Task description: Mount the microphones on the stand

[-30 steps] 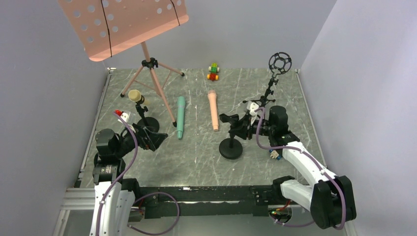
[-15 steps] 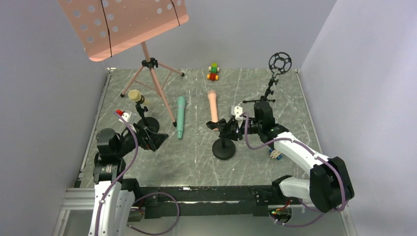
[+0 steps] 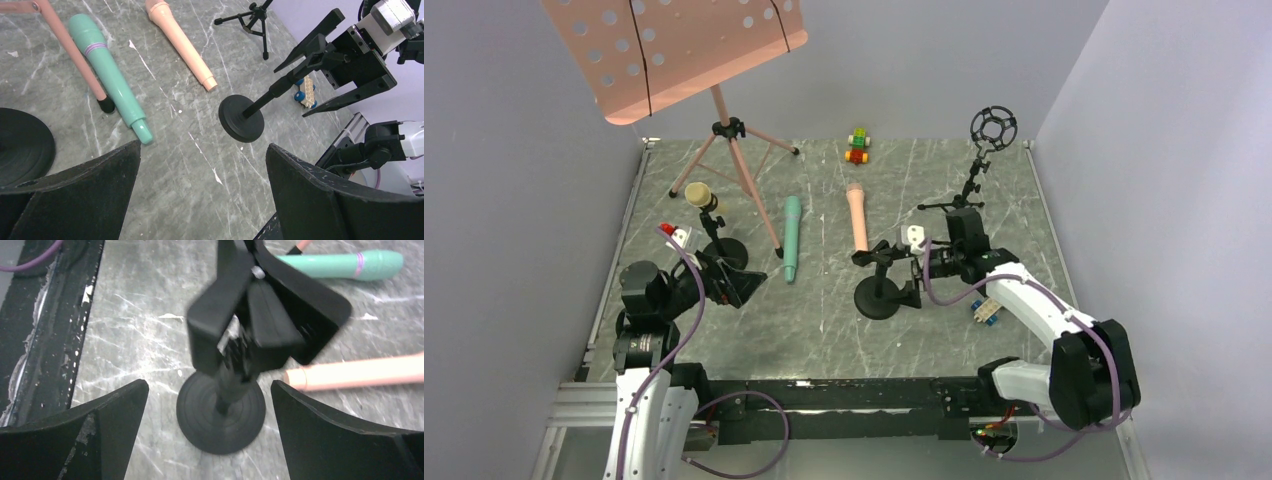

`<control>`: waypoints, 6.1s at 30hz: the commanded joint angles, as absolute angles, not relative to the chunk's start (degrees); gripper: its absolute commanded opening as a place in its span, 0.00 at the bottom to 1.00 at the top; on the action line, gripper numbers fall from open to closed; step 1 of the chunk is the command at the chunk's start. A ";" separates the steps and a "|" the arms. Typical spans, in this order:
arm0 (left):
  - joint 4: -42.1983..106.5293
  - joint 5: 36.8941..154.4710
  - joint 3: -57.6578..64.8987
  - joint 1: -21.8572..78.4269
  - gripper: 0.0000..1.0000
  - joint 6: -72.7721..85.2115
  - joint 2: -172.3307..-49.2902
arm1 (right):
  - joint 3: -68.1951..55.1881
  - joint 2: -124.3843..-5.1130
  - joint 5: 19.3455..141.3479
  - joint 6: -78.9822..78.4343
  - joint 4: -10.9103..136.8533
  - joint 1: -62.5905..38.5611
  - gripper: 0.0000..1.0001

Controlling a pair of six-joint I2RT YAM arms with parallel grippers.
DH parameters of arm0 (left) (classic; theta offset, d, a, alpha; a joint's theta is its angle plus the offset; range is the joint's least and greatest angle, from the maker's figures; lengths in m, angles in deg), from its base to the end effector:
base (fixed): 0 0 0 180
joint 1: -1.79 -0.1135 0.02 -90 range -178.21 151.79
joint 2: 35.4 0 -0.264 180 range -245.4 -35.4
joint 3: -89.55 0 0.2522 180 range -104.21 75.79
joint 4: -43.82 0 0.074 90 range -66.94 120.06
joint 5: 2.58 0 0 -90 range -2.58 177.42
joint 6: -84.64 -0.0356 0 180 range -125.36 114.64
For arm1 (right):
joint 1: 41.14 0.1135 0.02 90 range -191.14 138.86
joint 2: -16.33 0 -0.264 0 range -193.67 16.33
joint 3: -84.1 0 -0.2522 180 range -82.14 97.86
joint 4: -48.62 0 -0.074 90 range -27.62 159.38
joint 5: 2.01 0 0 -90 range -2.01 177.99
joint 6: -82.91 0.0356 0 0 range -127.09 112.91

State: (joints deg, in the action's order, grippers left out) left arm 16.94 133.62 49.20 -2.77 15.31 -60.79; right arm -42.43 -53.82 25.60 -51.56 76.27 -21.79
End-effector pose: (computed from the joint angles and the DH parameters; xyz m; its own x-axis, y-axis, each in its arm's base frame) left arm 0.1233 -0.0159 0.2714 -0.4217 -0.2787 -0.8628 0.5345 0.6923 -0.4849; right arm 0.2129 0.1082 0.2262 0.0560 -0.3244 -0.9443 -0.9982 0.0000 -0.0592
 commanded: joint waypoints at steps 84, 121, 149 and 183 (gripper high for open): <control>6.59 101.91 19.17 28.44 0.99 4.58 -97.32 | -37.58 -46.78 18.37 -74.01 108.45 -45.36 1.00; 3.70 103.20 39.79 28.45 0.99 0.96 -64.52 | -15.48 -63.35 26.64 -66.86 107.20 -20.70 1.00; 3.94 103.26 40.28 28.44 0.99 1.66 -63.93 | -16.15 -62.07 25.03 -62.17 105.34 -20.60 0.75; -9.35 88.45 -15.45 26.72 0.98 6.92 -139.16 | -30.76 -52.86 19.83 -55.88 90.84 -33.47 1.00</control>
